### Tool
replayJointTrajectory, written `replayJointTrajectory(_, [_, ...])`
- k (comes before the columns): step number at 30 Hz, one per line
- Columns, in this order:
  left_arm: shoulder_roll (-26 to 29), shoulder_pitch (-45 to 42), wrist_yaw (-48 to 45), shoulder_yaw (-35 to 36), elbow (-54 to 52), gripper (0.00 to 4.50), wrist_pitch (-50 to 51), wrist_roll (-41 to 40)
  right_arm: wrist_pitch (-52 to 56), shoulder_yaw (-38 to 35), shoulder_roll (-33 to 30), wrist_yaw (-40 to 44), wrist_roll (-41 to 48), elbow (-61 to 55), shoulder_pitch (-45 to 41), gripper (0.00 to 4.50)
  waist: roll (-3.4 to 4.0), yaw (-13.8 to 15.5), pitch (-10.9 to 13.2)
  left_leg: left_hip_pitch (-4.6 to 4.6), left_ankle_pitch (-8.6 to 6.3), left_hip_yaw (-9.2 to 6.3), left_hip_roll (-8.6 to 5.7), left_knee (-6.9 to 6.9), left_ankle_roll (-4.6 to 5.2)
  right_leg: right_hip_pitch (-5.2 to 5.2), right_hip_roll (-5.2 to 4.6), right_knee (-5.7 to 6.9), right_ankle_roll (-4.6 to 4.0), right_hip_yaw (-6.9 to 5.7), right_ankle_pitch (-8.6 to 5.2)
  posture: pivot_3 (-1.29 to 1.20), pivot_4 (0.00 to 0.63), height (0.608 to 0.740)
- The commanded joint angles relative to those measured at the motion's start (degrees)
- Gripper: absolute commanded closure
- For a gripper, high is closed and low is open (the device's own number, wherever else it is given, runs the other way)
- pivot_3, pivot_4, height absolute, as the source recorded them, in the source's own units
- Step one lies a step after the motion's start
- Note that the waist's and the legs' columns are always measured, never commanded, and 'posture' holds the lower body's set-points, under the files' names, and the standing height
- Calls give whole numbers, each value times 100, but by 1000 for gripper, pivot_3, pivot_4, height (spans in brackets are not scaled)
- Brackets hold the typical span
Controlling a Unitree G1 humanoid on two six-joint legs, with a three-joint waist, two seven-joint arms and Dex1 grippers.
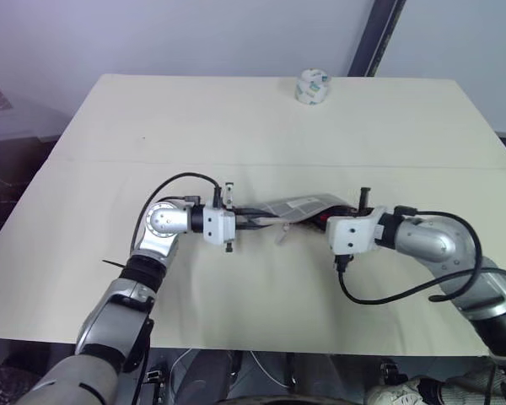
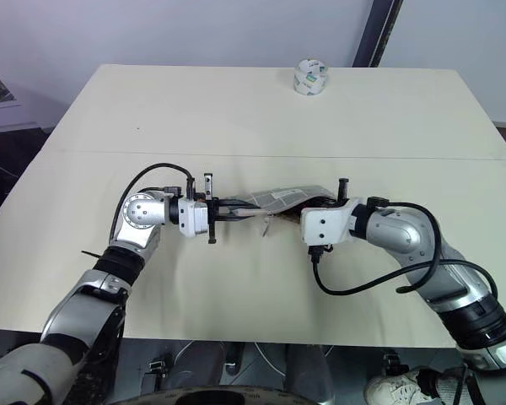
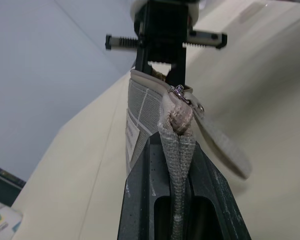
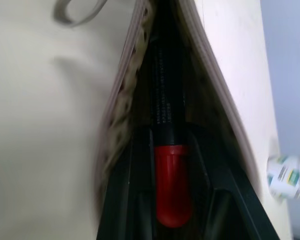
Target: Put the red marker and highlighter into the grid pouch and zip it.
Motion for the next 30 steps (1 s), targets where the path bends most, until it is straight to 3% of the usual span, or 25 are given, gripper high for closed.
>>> replayJointTrajectory(1, [8, -97, 1, 10, -35, 4500, -53, -61, -82, -212, 103, 171, 361, -122, -18, 3135, 0, 0, 0, 0, 0, 0, 1, -1, 0, 0, 1, 1, 0, 0, 0, 0, 150, 740])
replayJointTrajectory(2, [15, -88, 7, 22, -40, 4500, -39, -69, -111, -250, 80, 202, 369, -162, 55, 2812, 0, 1, 0, 0, 0, 0, 1, -1, -1, 1, 1, 2, 0, 0, 0, 0, 150, 740])
replayJointTrajectory(5, [44, -51, 49, 40, -48, 4500, -3, -47, 161, -711, 173, 11, 614, -431, 335, 1185, 0, 9, 0, 0, 0, -1, 0, -2, -1, 0, 1, 2, 0, 0, 0, 0, 150, 740])
replayJointTrajectory(7, [98, -16, 87, 20, 17, 4500, -31, 62, 707, -1249, 343, -17, 1311, -980, 606, 76, 0, 10, 0, 0, 0, -2, -1, -2, 0, 1, 0, 1, 0, 1, 0, 0, 150, 740])
replayJointTrajectory(12, [114, 37, 390, -8, 241, 4500, -106, 404, 2562, -2152, 842, -277, 3173, -2691, 1533, 76, 0, 9, -1, -1, 0, -8, 3, -8, -1, -1, 1, 4, -1, 3, 0, 0, 150, 740])
replayJointTrajectory(16, [21, -139, 1001, -47, 624, 4500, -229, 1004, 3511, -2548, 991, -550, 3989, -3056, 1983, 76, -1, 10, -1, 1, -1, -7, 0, -1, 0, 3, -1, -1, -2, 2, 0, 0, 150, 740])
replayJointTrajectory(18, [-5, -261, 1208, -137, 768, 4500, -427, 1300, 4192, -2420, 1004, -731, 4231, -3094, 2364, 76, -2, 12, -2, 1, -1, -4, 0, 7, 0, 3, -1, -1, -4, 4, 0, 0, 150, 740])
replayJointTrajectory(23, [-103, -558, 1910, -347, 1105, 4500, -743, 2065, 4329, -1688, 1566, -1207, 4015, -2926, 3131, 76, -4, 13, -2, 0, -1, -5, 3, -2, 0, 6, -1, 0, -2, 1, 0, 0, 150, 740])
replayJointTrajectory(27, [-56, -747, 2407, -537, 1155, 4500, -1024, 2609, 4617, -1637, 2975, -2044, 4535, -2257, 2544, 76, -8, -36, -2, 1, -1, 0, 4, -3, 0, 4, 1, 2, -1, 6, 1, 0, 150, 740])
replayJointTrajectory(30, [-10, -813, 2658, -605, 1192, 4500, -1090, 2758, 4868, -1680, 3468, -2346, 4717, -1905, 2136, 76, -6, -32, -3, 5, 1, -1, 5, 0, -2, 1, 7, 6, -4, 8, 3, 0, 150, 740])
